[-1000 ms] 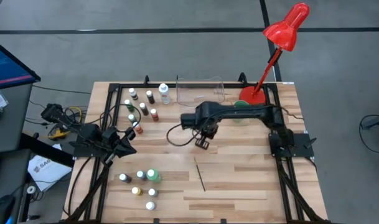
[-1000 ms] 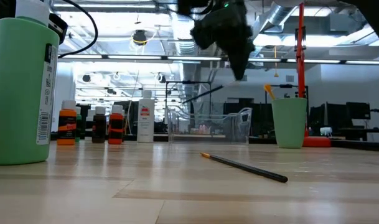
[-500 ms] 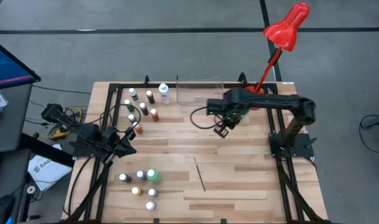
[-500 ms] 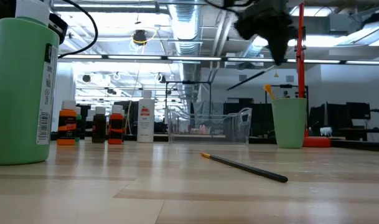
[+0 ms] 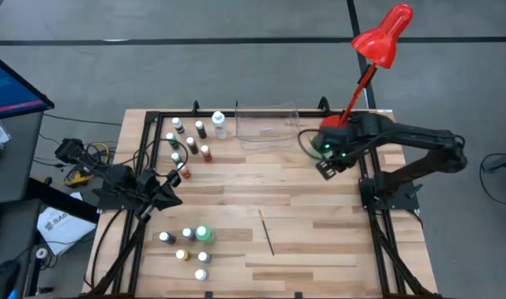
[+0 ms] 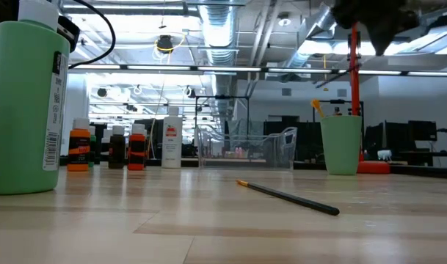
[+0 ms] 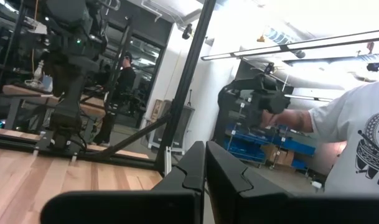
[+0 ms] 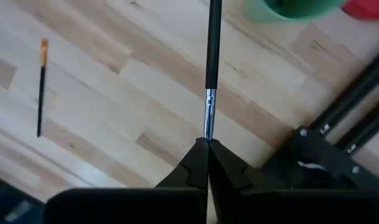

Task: Pick & Place Paint Supplies
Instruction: Put the silver paint brush into the green cup

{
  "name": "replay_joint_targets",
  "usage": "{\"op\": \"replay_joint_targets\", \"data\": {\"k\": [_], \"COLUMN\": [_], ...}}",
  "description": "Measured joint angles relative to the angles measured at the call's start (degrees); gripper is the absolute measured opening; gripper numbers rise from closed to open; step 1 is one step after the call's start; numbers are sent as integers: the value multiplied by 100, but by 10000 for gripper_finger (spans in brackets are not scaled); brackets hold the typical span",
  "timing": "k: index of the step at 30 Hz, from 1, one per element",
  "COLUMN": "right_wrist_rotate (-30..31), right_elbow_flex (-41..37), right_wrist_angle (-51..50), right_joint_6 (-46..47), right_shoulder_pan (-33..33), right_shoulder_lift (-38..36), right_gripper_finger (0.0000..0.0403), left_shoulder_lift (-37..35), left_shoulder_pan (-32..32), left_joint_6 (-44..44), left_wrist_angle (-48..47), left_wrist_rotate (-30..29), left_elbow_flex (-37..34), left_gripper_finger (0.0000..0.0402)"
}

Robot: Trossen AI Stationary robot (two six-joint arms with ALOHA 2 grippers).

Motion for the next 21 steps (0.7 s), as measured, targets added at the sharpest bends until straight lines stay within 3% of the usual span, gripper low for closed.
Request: {"op": "replay_joint_targets", "data": {"k": [8,21], "right_wrist_rotate": [-145,-471], "right_elbow_flex": [-810,-1102], "right_wrist_angle": [-8,-3], "right_joint_6": [83,-686], "right_shoulder_pan": [-615,-1286], "right_shoulder_lift": [-498,-136], "right_gripper_finger": [0,0], "left_shoulder_lift": [0,0], "left_shoulder_pan": [-1,1], "left_joint_6": [0,0], "left_wrist_angle": [0,0], "left_wrist_rotate": [0,0], "left_elbow_flex": [0,0], "left_gripper_finger": [2,2]}}
